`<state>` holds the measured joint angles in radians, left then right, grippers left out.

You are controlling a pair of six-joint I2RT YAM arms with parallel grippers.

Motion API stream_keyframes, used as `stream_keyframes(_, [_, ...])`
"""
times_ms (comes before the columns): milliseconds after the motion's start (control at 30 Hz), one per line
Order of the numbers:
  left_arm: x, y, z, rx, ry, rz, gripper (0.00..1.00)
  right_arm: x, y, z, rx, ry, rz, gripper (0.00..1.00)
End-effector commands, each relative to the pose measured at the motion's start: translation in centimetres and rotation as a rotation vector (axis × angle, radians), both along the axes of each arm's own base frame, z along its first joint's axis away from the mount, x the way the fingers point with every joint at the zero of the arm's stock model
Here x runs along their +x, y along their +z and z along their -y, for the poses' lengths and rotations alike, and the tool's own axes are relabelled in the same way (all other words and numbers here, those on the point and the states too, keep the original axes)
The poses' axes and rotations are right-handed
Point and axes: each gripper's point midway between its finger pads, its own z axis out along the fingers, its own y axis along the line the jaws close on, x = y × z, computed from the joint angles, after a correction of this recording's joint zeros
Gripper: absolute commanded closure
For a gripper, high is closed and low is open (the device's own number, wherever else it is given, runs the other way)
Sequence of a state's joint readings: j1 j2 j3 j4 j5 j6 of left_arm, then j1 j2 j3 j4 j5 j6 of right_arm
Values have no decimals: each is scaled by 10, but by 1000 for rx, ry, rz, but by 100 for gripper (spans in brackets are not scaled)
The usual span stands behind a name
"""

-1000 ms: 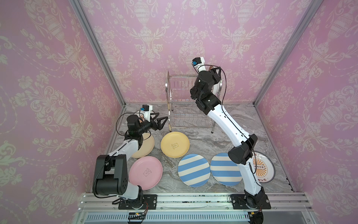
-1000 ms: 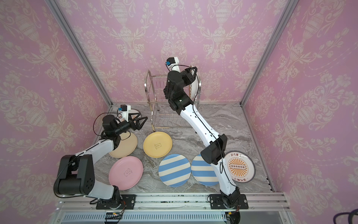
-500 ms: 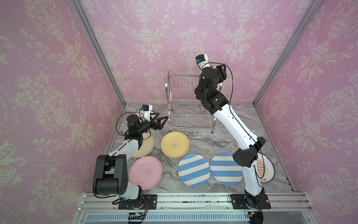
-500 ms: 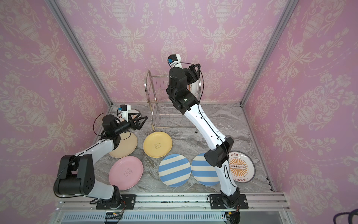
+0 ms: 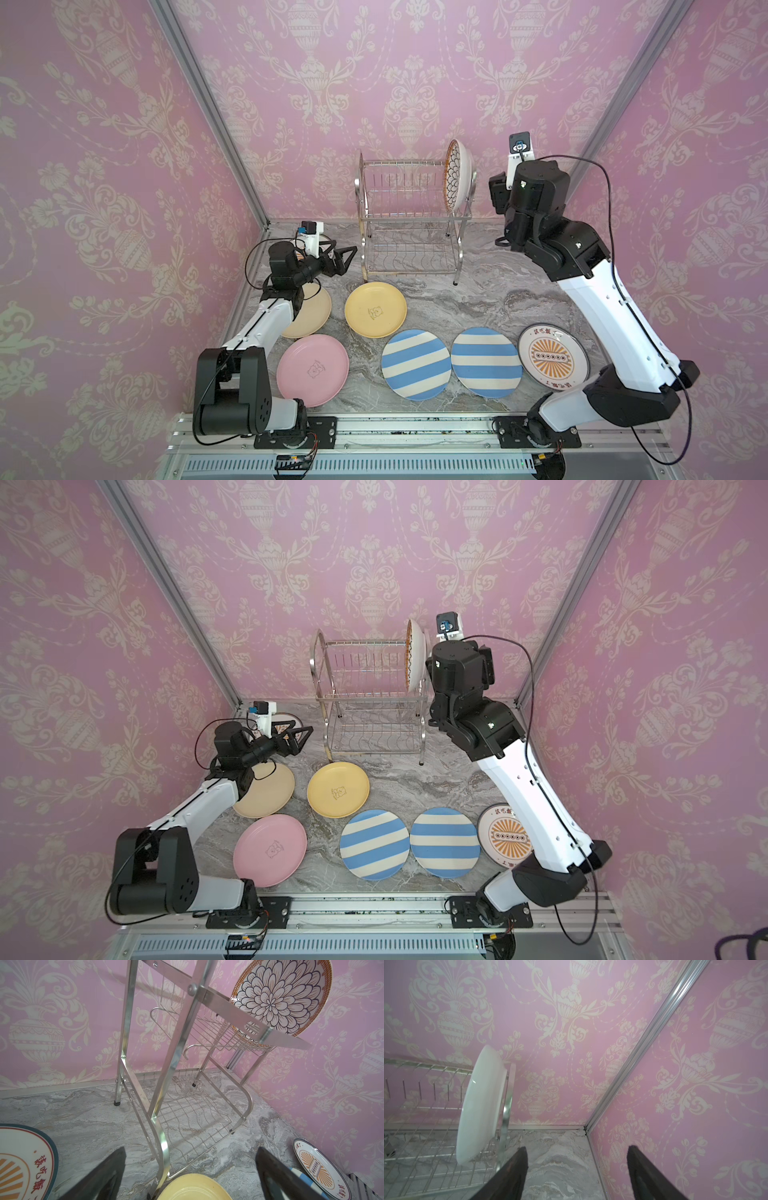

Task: Load plates into a dish rack
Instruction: Place the plate on the dish rack, then pick up the plate from the center of the table.

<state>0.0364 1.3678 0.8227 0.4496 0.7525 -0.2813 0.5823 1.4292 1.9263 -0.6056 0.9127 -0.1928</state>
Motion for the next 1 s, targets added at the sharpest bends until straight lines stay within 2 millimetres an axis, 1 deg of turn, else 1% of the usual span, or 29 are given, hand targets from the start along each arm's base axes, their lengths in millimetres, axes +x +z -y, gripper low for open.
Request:
stream_keyframes(0, [-6, 14, -12, 52, 81, 13, 1, -29, -43, 9, 158, 69, -87, 23])
stream_keyframes(100, [-14, 18, -12, 62, 100, 14, 1, -53, -90, 25, 242, 68, -186, 22])
stream_keyframes(133, [-15, 18, -11, 66, 104, 6, 1, -59, -110, 30, 273, 68, -231, 22])
stream_keyframes(200, [-18, 18, -8, 64, 105, -6, 1, -70, -145, 39, 327, 46, -313, 21])
stream_keyframes(233, [-19, 18, -6, 55, 102, -13, 1, -74, -166, 41, 358, 43, -359, 21])
stream_keyframes(267, [-20, 17, -4, 45, 100, -19, 1, -78, -182, 43, 392, 37, -394, 21])
stream_keyframes(333, [-24, 16, -1, 34, 98, -36, 1, -85, -219, 38, 468, 52, -481, 21])
stream_keyframes(367, [-27, 14, 1, 32, 95, -46, 1, -88, -232, 36, 496, 57, -506, 21])
stream_keyframes(400, [-29, 11, 0, 38, 104, -59, 1, -92, -252, 33, 514, 60, -548, 21])
stream_keyframes(433, [-31, 6, -1, 48, 123, -80, 1, -94, -264, 30, 533, 66, -571, 21])
stream_keyframes(467, [-32, -1, -7, 60, 163, -107, 1, -96, -276, 25, 558, 75, -590, 21])
stream_keyframes(533, [-37, -17, -20, 78, 245, -161, 1, -94, -299, 7, 629, 136, -629, 22])
stream_keyframes(600, [-42, -28, -33, 88, 324, -205, 1, -89, -322, -24, 732, 256, -678, 26])
stream_keyframes(633, [-47, -40, -36, 91, 340, -233, 1, -86, -331, -35, 763, 285, -689, 28])
stream_keyframes(667, [-50, -46, -37, 79, 352, -250, 1, -82, -338, -47, 782, 322, -690, 28])
stream_keyframes(733, [-54, -55, -35, 49, 348, -274, 1, -76, -346, -68, 787, 373, -674, 29])
stream_keyframes(833, [-58, -72, -29, 22, 317, -313, 1, -63, -348, -100, 811, 445, -629, 30])
stream_keyframes(933, [-59, -76, -21, -12, 272, -306, 1, -52, -350, -132, 838, 518, -593, 30])
stream_keyframes(967, [-59, -76, -19, -23, 265, -299, 1, -49, -354, -142, 842, 542, -599, 30])
